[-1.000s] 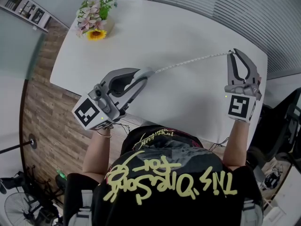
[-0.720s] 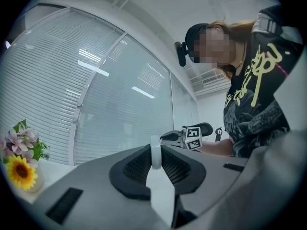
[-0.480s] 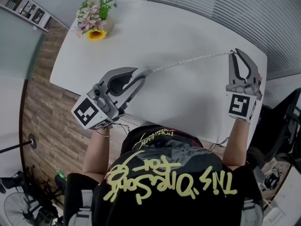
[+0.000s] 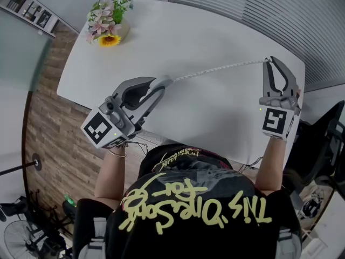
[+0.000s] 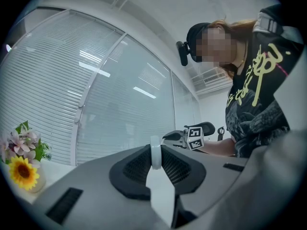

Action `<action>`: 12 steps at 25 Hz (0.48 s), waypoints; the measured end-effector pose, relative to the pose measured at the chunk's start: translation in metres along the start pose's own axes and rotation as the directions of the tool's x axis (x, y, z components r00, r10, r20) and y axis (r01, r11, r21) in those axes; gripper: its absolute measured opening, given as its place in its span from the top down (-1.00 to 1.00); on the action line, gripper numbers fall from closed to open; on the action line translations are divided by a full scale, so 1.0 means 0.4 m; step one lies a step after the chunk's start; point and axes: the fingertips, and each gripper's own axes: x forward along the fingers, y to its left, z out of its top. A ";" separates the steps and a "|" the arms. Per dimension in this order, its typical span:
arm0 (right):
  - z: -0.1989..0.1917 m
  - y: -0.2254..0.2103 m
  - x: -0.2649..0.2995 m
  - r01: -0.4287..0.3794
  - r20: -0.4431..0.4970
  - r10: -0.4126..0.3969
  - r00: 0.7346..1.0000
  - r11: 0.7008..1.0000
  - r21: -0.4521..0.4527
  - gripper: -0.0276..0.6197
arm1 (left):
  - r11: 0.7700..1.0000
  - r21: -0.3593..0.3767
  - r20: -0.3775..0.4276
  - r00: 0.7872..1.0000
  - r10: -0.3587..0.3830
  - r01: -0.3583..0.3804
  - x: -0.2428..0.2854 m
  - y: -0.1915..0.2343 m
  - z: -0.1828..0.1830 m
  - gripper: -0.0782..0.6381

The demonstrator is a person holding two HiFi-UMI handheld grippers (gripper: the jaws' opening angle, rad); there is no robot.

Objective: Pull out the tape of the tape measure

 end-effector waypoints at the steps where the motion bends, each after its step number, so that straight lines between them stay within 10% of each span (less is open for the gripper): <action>1: 0.000 -0.001 -0.001 -0.002 0.002 0.002 1.000 1.000 0.002 0.76 | 1.000 0.000 0.001 1.000 -0.003 0.003 0.003 -0.003 0.001 0.63; 12: 0.000 -0.017 -0.013 -0.002 0.024 0.002 1.000 1.000 0.014 0.76 | 0.999 0.008 0.006 0.999 -0.031 0.031 0.045 -0.029 0.010 0.63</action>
